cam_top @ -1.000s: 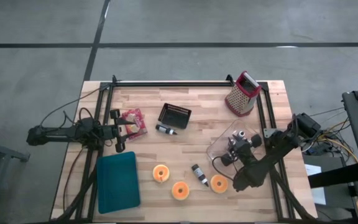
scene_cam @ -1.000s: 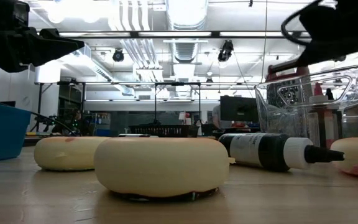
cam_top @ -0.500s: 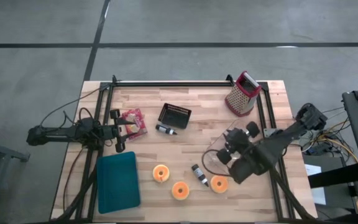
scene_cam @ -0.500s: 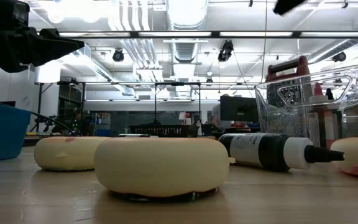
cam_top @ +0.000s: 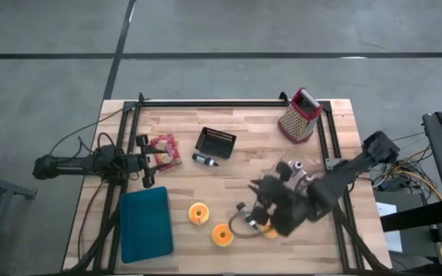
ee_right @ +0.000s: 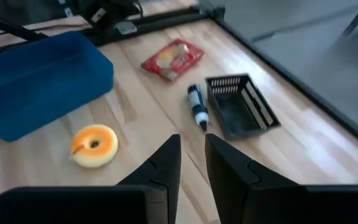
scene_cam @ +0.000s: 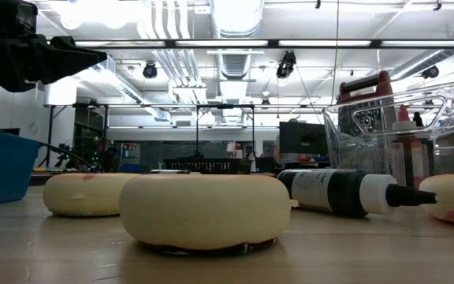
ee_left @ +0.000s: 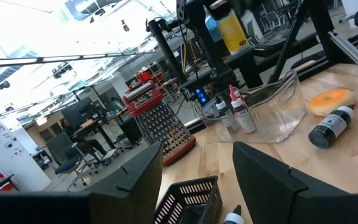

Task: Pick & Place Food Item
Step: Put the bottom black food coloring bottle into the transparent bin

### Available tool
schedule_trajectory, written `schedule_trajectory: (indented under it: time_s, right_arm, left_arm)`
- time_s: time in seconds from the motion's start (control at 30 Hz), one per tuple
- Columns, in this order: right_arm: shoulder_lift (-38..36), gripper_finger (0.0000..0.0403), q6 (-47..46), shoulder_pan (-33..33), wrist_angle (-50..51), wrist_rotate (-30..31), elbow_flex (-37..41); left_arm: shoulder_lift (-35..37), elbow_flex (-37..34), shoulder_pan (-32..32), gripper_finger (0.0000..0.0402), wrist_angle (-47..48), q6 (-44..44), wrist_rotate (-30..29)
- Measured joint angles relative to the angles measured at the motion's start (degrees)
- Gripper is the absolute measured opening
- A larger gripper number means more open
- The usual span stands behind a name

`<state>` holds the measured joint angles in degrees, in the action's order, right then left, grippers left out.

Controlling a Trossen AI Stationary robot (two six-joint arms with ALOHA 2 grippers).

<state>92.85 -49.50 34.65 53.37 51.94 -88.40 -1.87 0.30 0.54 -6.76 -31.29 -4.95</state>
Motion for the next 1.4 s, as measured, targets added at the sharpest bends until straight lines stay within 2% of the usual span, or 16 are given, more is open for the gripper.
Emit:
schedule_trajectory:
  time_s: [0.2,0.37,0.7,0.87,1.1,1.27,1.4]
  right_arm:
    - [7.3,0.0068,-1.7,6.5,-4.8,8.2,1.2]
    - [13.1,0.0068,-9.8,11.0,-5.8,13.7,0.9]
    - [23.6,0.0068,-25.7,18.2,-5.7,19.4,0.8]
    - [27.2,0.0068,-31.1,20.3,-5.7,19.8,0.8]
    - [31.6,0.0068,-32.6,20.8,-3.4,19.4,0.9]
    - [33.4,0.0073,-40.8,20.0,-0.7,14.8,1.1]
    - [33.9,0.0090,-43.8,18.8,0.4,11.6,1.1]
  left_arm:
    - [0.0,0.0,0.0,0.0200,0.0,0.0,0.0]
    - [0.0,0.0,0.0,0.0200,0.0,0.0,0.0]
    - [0.0,0.0,0.0,0.0200,0.0,0.0,0.0]
    - [0.0,0.0,0.0,0.0200,0.0,0.0,0.0]
    - [0.0,0.0,0.0,0.0200,0.0,0.0,0.0]
    - [0.0,0.0,0.0,0.0200,0.0,0.0,0.0]
    - [0.0,0.0,0.0,0.0200,0.0,0.0,0.0]
